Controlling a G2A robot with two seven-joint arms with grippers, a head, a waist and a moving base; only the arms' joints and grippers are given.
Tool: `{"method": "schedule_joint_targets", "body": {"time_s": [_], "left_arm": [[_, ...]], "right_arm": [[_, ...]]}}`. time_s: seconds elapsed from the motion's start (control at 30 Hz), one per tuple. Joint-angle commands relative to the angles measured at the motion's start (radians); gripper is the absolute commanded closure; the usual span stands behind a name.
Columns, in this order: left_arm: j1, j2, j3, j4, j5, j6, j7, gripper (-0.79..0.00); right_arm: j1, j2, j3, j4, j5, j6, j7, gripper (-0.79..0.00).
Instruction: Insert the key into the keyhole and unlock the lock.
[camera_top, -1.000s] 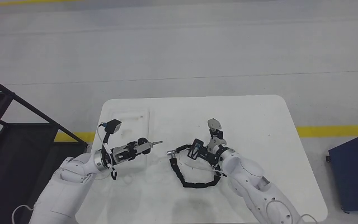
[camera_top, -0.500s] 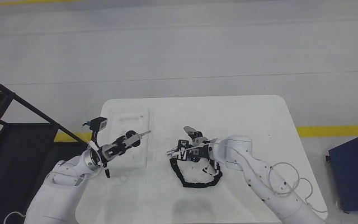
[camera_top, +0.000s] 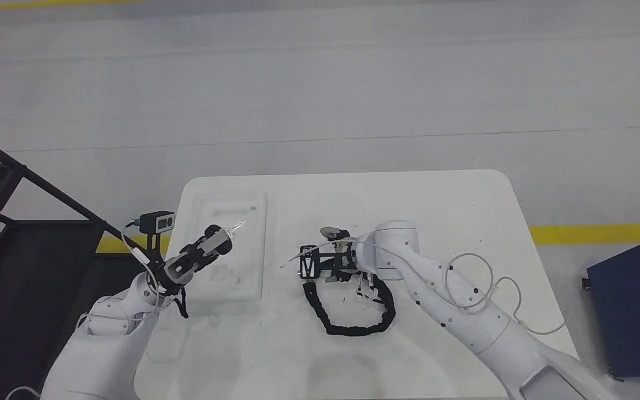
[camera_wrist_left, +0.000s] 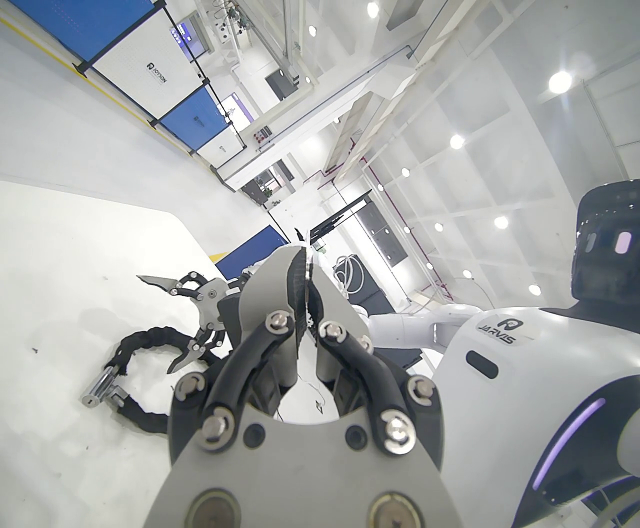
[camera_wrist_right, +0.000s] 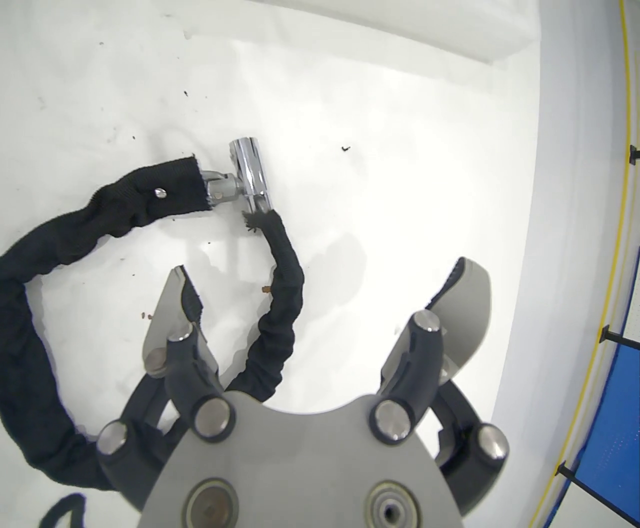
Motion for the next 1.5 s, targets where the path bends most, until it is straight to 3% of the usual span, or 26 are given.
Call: {"method": "schedule_joint_targets", "body": {"time_s": [0.0,0.13,0.43,0.87,1.23,1.47], "left_arm": [[0.0,0.0,0.0,0.0,0.0,0.0,0.0,0.0],[0.0,0.0,0.0,0.0,0.0,0.0,0.0,0.0],[0.0,0.0,0.0,0.0,0.0,0.0,0.0,0.0],[0.0,0.0,0.0,0.0,0.0,0.0,0.0,0.0],[0.0,0.0,0.0,0.0,0.0,0.0,0.0,0.0],[0.0,0.0,0.0,0.0,0.0,0.0,0.0,0.0]], "right_arm": [[0.025,-0.012,-0.018,0.022,0.017,-0.004,0.022,-0.329],[0.057,-0.032,-0.041,0.051,0.038,0.026,0.04,-0.314],[0.086,-0.058,-0.083,0.104,0.048,0.02,0.058,-0.388],[0.098,-0.083,-0.132,0.127,0.026,-0.007,0.08,-0.382],[0.137,-0.117,-0.172,0.198,0.035,-0.041,0.095,-0.283],[0.155,-0.135,-0.186,0.242,0.043,-0.05,0.092,-0.283]]}}
